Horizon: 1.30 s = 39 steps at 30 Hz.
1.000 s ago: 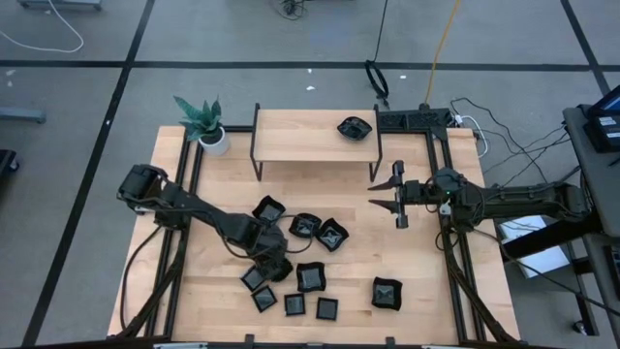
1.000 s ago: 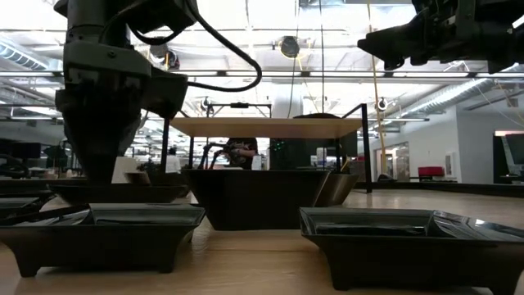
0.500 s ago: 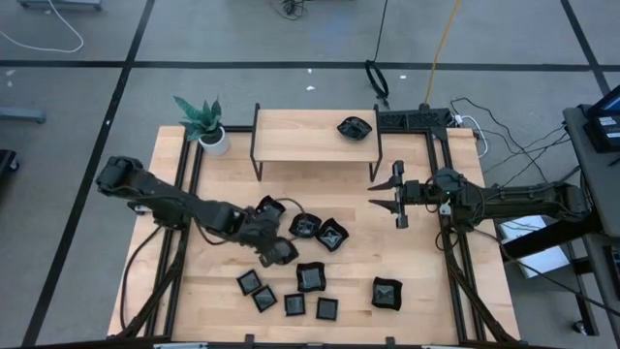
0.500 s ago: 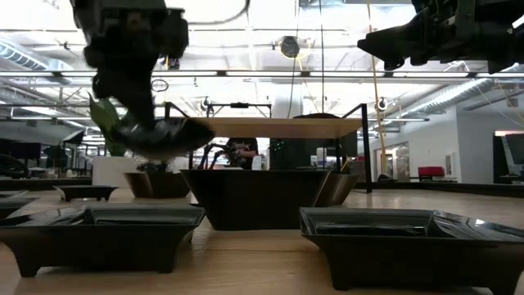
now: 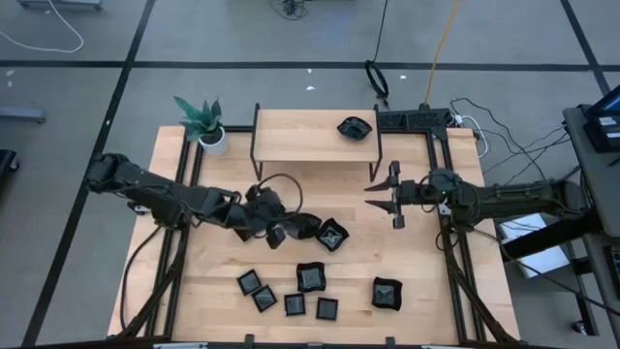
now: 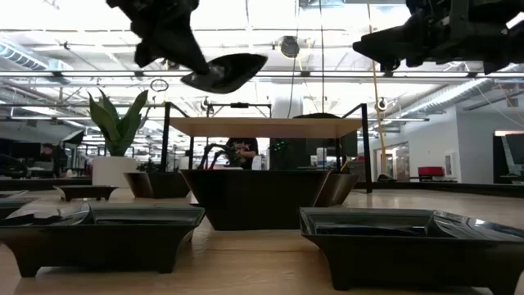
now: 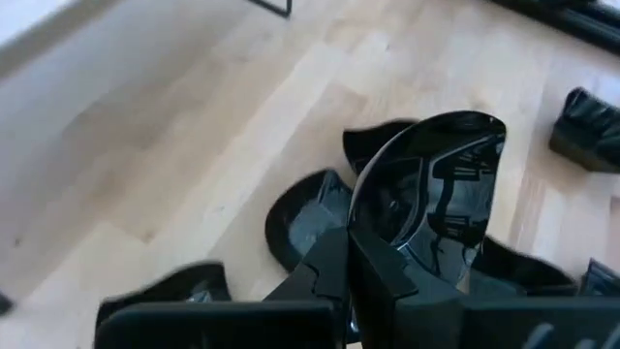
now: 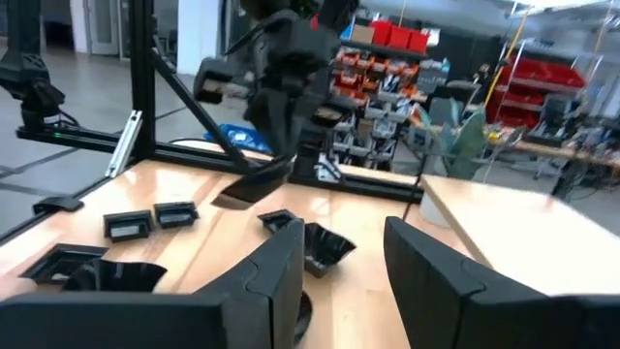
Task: Pick & Place Mini shaped plates
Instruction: Stack the black leaf-shaped plate on top of the other black leaf-shaped plates on the shelf
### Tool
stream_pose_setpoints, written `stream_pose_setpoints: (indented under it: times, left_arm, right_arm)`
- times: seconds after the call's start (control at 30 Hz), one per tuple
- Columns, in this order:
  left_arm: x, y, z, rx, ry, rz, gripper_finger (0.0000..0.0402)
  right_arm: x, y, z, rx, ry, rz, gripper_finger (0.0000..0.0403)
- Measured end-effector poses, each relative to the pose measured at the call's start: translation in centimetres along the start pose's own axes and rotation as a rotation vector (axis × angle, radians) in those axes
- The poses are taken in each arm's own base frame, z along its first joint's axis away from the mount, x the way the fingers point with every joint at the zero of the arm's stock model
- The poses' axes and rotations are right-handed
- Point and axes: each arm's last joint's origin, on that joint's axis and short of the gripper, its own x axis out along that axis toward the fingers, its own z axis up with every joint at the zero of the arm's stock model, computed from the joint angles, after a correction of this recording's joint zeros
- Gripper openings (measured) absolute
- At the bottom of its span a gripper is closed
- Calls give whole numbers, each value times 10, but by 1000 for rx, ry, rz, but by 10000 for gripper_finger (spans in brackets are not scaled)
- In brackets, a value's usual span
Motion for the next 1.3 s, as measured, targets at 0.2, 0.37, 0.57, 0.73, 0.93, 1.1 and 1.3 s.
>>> stream_pose_setpoints:
  times: [0.2, 0.37, 0.57, 0.73, 0.93, 1.1, 1.3]
  left_arm:
    - [10, 7, 29, 82, -7, 57, 3]
    - [15, 8, 53, 249, -51, 193, 3]
    - [19, 7, 67, 397, -100, 360, 3]
    - [18, 2, 65, 427, -125, 372, 4]
    - [17, 1, 63, 442, -122, 395, 4]
    - [17, 2, 63, 445, -128, 408, 4]
    - [17, 1, 63, 450, -119, 381, 3]
  right_arm:
    - [30, -1, 21, -43, 114, -48, 132]
    - [64, 2, 36, -166, 234, -136, 136]
    - [99, 13, 36, -290, 364, -229, 152]
    - [120, 16, 32, -316, 385, -236, 167]
    - [132, 15, 42, -278, 350, -265, 173]
    - [139, 14, 46, -262, 317, -264, 174]
    - [145, 11, 35, -280, 352, -248, 169]
